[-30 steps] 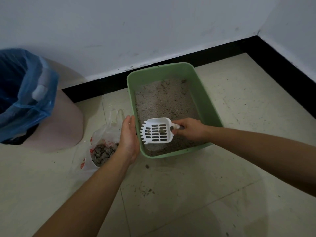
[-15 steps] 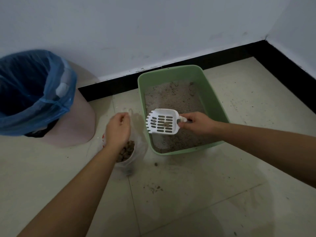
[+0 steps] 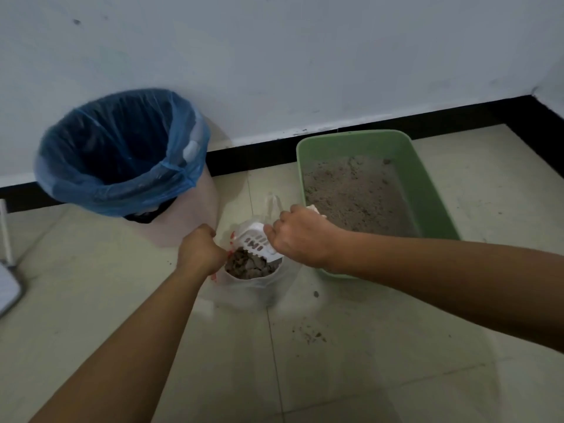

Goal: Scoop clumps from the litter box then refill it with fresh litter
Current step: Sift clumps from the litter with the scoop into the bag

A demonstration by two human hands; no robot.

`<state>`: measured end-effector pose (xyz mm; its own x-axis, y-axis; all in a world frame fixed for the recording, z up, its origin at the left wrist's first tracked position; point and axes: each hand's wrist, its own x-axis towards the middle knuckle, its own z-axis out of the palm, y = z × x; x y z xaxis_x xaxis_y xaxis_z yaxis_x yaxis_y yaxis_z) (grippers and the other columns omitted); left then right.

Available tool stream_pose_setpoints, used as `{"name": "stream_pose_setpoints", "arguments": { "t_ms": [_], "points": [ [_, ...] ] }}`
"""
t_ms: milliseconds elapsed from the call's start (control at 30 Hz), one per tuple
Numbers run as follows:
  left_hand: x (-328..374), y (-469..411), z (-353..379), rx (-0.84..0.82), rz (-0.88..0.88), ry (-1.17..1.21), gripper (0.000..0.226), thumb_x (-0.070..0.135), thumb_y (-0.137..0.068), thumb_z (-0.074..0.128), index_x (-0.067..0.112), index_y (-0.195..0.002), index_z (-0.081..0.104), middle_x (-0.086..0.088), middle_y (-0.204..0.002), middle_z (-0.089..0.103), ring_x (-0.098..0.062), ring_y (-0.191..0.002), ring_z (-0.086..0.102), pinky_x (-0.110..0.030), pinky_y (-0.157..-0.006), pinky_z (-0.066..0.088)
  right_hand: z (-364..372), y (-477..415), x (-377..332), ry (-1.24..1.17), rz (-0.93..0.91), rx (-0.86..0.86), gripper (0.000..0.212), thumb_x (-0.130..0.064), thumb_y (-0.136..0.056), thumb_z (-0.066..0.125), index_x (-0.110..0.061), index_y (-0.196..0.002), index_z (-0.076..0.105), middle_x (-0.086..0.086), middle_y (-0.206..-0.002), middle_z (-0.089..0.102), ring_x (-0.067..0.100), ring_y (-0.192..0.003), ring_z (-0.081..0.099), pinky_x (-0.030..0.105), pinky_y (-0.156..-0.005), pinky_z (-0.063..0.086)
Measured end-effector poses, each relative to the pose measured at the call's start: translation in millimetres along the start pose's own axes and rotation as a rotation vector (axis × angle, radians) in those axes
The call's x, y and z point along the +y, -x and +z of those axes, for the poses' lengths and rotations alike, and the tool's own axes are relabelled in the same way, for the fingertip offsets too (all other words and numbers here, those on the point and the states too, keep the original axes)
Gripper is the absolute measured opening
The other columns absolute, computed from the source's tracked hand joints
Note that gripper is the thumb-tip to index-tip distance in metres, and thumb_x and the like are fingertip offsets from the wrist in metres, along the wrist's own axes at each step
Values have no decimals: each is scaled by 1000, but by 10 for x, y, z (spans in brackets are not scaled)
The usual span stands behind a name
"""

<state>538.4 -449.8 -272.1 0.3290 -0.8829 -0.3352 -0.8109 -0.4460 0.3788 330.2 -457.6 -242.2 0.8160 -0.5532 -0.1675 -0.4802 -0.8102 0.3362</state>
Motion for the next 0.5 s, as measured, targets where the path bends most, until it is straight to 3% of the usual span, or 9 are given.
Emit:
{"name": "stream_pose_setpoints", "arguments": {
  "t_ms": [67,133,267,367,433,500],
  "points": [
    [-27,-29,-21,14,-2,25,48,8,-78,69,9,-124,55,-14,-119,61,-30,-102,60,-31,-76,50,-20,-46,5,98,-9,42,22,-8,-93,56,-7,-114,64,8,-93,70,25,-82,66,35,-71,50],
    [-50,-54,-34,27,-6,36,43,8,-78,67,10,-119,57,-13,-111,63,-29,-96,61,-31,-72,49,17,-47,84,44,58,42,29,-8,-95,54,-5,-123,58,9,-97,70,25,-82,65,36,-73,49],
    [0,-68,22,89,33,88,41,13,-81,66,9,-121,58,-13,-114,64,-31,-104,60,-30,-77,46,83,105,271,-336,409,13,27,-37,-100,49,-18,-117,60,-1,-81,62,18,-66,52,28,-59,41],
    [182,-62,124,195,132,160,33,19,-83,61,14,-115,59,-10,-101,67,-27,-89,62,-31,-70,45,195,288,449,-606,688,9,34,-50,-101,42,-21,-101,59,-4,-73,56,18,-63,54,26,-55,38],
    [383,-73,222,213,204,216,30,23,-83,58,17,-112,58,-7,-95,66,-24,-81,62,-34,-70,49,331,425,611,-598,798,28,33,-48,-102,41,-19,-100,57,-3,-75,58,17,-63,57,28,-56,45],
    [611,-75,356,159,265,224,34,28,-86,55,17,-118,55,-6,-102,63,-24,-85,63,-37,-77,51,486,552,790,-507,893,5,29,-40,-103,42,-15,-106,56,0,-79,59,15,-62,57,31,-57,51]
  ]
}}
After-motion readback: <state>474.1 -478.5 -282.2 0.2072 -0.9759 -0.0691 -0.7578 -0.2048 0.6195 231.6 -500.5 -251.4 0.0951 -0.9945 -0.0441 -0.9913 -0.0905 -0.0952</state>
